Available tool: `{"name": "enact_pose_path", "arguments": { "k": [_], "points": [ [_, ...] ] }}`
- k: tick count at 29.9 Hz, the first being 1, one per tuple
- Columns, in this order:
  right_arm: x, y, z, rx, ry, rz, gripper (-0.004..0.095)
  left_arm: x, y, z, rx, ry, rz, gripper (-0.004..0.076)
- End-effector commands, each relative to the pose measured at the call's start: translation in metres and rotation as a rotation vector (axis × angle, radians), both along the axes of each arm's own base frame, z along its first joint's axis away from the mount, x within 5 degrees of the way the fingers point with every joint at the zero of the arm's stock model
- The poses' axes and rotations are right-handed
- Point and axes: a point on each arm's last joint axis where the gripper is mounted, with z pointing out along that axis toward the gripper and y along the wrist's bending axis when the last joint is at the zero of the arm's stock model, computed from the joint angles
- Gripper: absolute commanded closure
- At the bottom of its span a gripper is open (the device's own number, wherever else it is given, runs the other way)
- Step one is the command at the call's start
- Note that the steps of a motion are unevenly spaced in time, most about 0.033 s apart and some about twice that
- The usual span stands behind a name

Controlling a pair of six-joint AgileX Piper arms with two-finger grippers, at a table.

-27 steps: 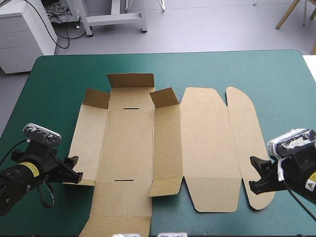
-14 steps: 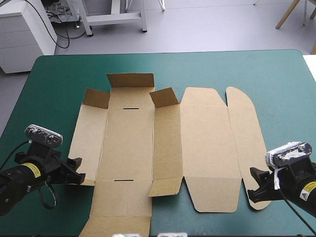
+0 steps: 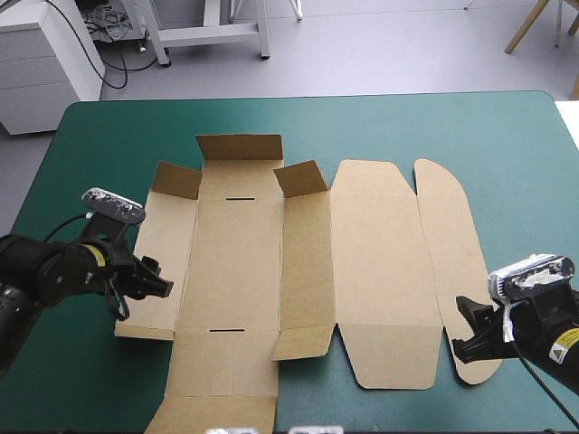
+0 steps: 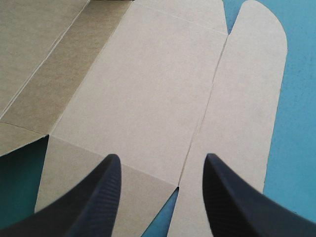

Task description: Fold the box

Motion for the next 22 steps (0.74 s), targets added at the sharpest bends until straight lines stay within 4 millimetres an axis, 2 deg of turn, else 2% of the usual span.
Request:
{"name": "enact_pose_path", "arguments": {
  "k": [1, 3, 6, 7, 9, 12, 16, 20, 22],
  "points": [
    [0.003, 0.001, 0.013, 0.042, -0.081, -0.010, 0.0450, 0.027, 0.006, 0.004, 0.068, -0.017, 0.050, 0.0293],
    [0.003, 0.001, 0.013, 0.048, -0.082, -0.008, 0.0450, 0.037, 0.017, -0.003, 0.096, 0.023, 0.098, 0.0293],
    [0.003, 0.002, 0.014, 0.052, -0.090, -0.008, 0.0450, 0.046, 0.053, -0.009, 0.117, 0.072, 0.239, 0.0293],
    [0.003, 0.002, 0.014, 0.054, -0.092, -0.007, 0.0450, 0.046, 0.060, -0.010, 0.113, 0.078, 0.265, 0.0293],
    [0.004, 0.002, 0.014, 0.056, -0.098, -0.007, 0.0450, 0.043, 0.087, -0.011, 0.087, 0.095, 0.363, 0.0293],
    [0.004, 0.002, 0.015, 0.044, -0.112, 0.004, 0.0450, 0.037, 0.108, -0.018, -0.061, 0.122, 0.445, 0.0293],
    [0.005, 0.002, 0.016, 0.046, -0.121, 0.003, 0.0450, 0.032, 0.123, -0.038, -0.228, 0.117, 0.505, 0.0293],
    [0.005, 0.002, 0.016, 0.046, -0.121, 0.003, 0.0450, 0.035, 0.131, -0.063, -0.379, 0.130, 0.540, 0.0293],
    [0.005, 0.002, 0.016, 0.046, -0.121, 0.003, 0.0450, 0.039, 0.133, -0.068, -0.437, 0.155, 0.544, 0.0293]
  ]
}}
